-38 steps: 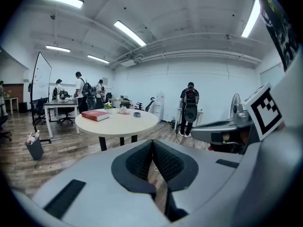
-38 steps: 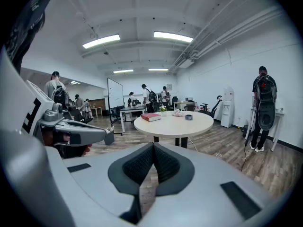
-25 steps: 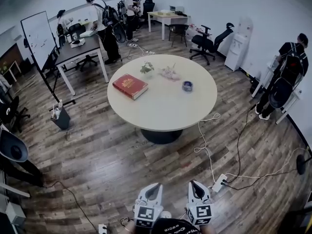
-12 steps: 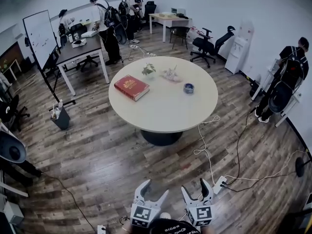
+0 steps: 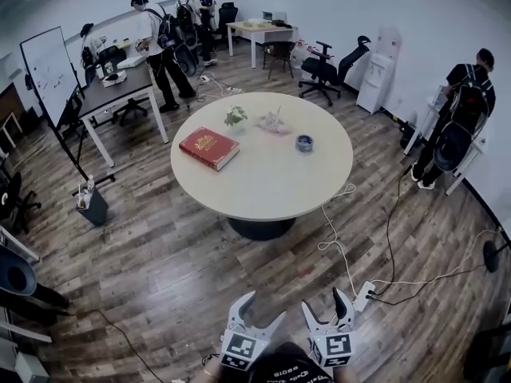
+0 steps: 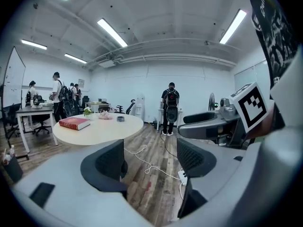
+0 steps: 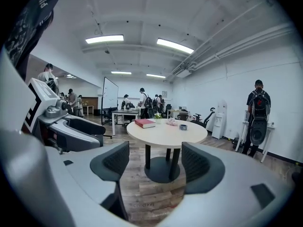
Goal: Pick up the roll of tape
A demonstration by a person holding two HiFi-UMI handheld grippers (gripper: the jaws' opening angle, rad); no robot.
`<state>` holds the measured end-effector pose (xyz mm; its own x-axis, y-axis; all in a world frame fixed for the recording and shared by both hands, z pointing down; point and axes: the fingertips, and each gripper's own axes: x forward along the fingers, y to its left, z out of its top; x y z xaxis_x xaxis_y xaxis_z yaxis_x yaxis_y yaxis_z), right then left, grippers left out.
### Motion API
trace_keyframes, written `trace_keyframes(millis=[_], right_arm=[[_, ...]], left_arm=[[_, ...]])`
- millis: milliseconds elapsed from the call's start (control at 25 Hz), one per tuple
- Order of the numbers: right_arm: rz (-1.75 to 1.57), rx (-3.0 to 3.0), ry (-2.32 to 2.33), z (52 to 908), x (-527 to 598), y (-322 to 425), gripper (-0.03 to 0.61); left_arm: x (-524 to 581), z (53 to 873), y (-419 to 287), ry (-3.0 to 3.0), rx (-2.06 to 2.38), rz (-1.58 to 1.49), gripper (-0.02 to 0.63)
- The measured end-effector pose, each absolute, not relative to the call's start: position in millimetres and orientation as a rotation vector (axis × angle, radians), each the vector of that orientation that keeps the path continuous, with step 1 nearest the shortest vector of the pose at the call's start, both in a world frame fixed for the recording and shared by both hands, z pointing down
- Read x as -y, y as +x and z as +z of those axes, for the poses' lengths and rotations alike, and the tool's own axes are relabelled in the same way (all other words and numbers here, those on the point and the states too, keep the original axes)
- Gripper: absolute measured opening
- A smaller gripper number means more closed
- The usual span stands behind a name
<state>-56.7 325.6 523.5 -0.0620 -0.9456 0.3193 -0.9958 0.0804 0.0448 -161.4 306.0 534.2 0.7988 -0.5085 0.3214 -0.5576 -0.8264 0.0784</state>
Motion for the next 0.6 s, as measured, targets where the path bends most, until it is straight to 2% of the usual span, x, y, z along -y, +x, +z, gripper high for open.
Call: trace_keyframes(millis=[320, 600], right_arm=[[0.286, 2.046, 1.96, 533, -313, -60, 0.324], [0.294, 2.087, 1.937, 545, -267, -20, 0.316]], left_arm=[[-271, 544, -167, 2.738, 0.862, 0.417, 0.351], [-229, 555, -130, 2.705, 0.912, 0.41, 0.351]])
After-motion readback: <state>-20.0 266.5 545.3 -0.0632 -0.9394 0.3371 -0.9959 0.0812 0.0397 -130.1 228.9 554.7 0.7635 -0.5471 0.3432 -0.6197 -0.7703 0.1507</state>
